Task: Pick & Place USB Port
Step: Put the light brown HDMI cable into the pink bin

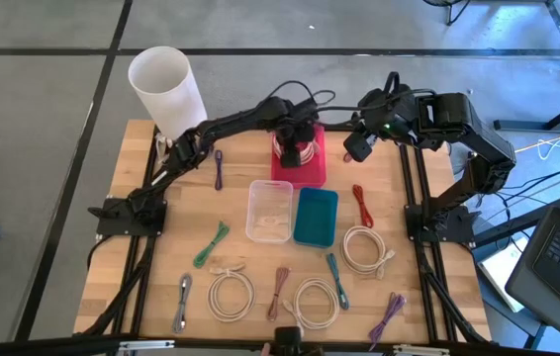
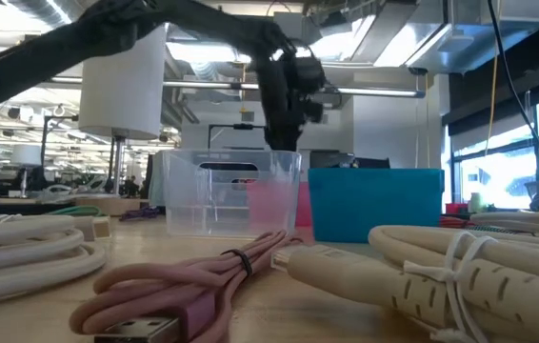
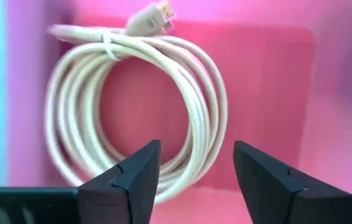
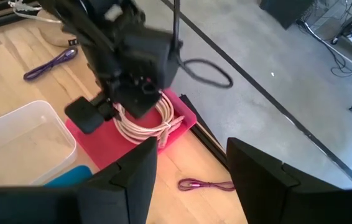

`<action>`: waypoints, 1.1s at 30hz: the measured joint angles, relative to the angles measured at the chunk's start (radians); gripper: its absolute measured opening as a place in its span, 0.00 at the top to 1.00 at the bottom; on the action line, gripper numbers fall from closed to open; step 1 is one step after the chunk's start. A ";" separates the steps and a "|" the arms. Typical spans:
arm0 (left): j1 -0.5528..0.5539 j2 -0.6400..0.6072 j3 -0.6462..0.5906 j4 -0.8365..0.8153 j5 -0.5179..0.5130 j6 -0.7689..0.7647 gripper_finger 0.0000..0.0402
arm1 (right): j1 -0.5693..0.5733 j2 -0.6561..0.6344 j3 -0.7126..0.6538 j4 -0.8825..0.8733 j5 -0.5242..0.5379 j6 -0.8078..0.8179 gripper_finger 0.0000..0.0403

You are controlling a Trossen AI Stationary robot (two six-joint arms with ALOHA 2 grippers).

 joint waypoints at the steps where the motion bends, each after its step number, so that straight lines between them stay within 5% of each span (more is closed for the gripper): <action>1: -0.001 -0.016 0.000 -0.005 -0.002 -0.003 0.51 | 0.000 0.000 0.000 0.000 0.000 -0.007 0.51; 11: -0.028 -0.289 -0.004 -0.303 0.476 -0.104 0.53 | 0.000 -0.003 0.000 0.000 -0.002 -0.013 0.51; 18: -0.202 -0.527 -0.005 -0.362 0.559 -0.239 0.54 | 0.000 -0.003 0.000 0.000 -0.042 -0.016 0.51; 22: -0.363 -0.648 -0.005 -0.362 0.442 -0.388 0.54 | 0.000 -0.004 0.000 0.000 -0.042 -0.037 0.51; 33: -0.878 -0.770 -0.005 -0.363 -0.283 -1.043 0.54 | 0.000 -0.004 0.000 0.000 -0.043 -0.076 0.51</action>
